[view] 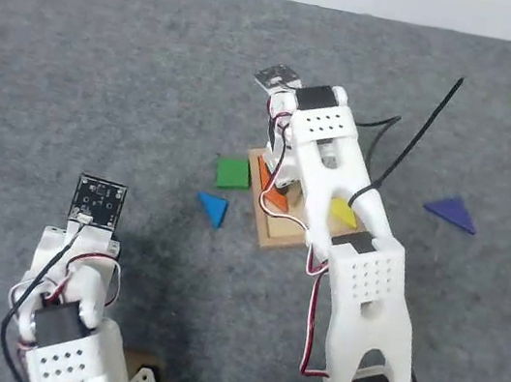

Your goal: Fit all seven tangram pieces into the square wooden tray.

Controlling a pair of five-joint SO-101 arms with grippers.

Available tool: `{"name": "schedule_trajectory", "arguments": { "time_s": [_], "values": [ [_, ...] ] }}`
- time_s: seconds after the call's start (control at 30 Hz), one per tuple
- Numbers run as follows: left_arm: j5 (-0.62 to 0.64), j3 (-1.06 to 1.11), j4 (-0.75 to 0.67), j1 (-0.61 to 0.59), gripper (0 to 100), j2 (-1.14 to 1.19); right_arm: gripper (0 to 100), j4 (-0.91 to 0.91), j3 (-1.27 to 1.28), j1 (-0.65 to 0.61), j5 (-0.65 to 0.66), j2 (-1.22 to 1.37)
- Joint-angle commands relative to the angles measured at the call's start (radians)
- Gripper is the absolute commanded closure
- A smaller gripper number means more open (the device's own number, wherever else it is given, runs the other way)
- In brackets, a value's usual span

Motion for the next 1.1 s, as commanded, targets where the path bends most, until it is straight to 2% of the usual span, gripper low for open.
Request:
{"name": "schedule_trajectory", "arguments": {
  "time_s": [0.0, 0.17, 0.4, 0.77, 0.93, 1.07],
  "values": [
    [-0.006, -0.007, -0.011, -0.002, 87, -0.006, 93.6, 0.004, -0.046, -0.027, 0.014, -0.015],
    [-0.006, -0.007, -0.011, -0.002, 87, -0.006, 91.3, 0.019, -0.044, -0.028, 0.014, -0.015],
    [-0.006, -0.007, -0.011, -0.002, 87, -0.006, 73.4, 0.024, -0.048, -0.022, -0.034, -0.019],
    [-0.006, -0.007, -0.011, -0.002, 87, -0.006, 73.2, 0.041, -0.080, -0.015, -0.061, -0.104],
    [-0.006, -0.007, -0.011, -0.002, 87, -0.006, 73.2, 0.027, -0.075, -0.091, -0.074, -0.145],
    [-0.006, -0.007, -0.011, -0.002, 87, -0.006, 73.2, -0.061, -0.075, -0.151, -0.101, -0.128]
  ]
}}
